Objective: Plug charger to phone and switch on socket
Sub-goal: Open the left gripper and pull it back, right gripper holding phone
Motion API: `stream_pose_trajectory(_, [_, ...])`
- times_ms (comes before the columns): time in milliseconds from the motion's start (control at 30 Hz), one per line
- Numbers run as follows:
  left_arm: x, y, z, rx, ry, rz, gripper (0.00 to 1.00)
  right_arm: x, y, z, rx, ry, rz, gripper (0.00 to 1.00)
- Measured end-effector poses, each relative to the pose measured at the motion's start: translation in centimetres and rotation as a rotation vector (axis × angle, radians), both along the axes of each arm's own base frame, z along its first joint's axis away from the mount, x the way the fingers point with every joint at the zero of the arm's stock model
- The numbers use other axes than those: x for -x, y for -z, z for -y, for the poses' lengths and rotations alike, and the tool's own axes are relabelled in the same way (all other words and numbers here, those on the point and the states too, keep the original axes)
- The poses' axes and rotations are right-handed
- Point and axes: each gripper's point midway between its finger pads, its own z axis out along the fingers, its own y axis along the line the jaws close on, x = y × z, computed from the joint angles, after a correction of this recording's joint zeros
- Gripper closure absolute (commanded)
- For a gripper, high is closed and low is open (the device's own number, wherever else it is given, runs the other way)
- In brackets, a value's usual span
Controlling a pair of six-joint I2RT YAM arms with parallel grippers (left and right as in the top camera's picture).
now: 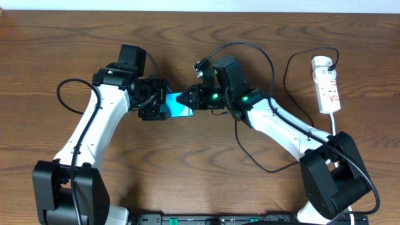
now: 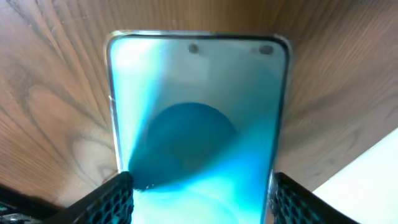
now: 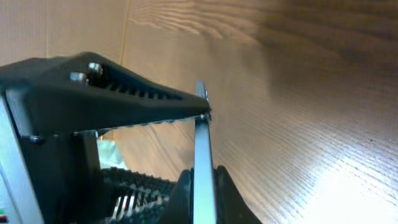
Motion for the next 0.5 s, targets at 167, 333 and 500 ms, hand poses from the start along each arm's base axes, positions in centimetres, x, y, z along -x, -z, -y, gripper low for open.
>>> stream_pose_trajectory(167, [-0.7, -0.2, -0.2, -0.005, -0.006, 0.028, 0.93, 0.9, 0.9, -0.4, 0.013, -0.026, -0.030, 0.99])
stream_pose_trajectory(333, [-0.6, -0.2, -0.2, -0.007, -0.007, 0.024, 0.93, 1.1, 1.0, -0.6, 0.011, -0.036, -0.035, 0.99])
stream_pose_trajectory(500, [-0.6, -0.2, -0.2, -0.007, -0.006, 0.024, 0.93, 1.2, 1.1, -0.5, 0.013, -0.036, -0.038, 0.99])
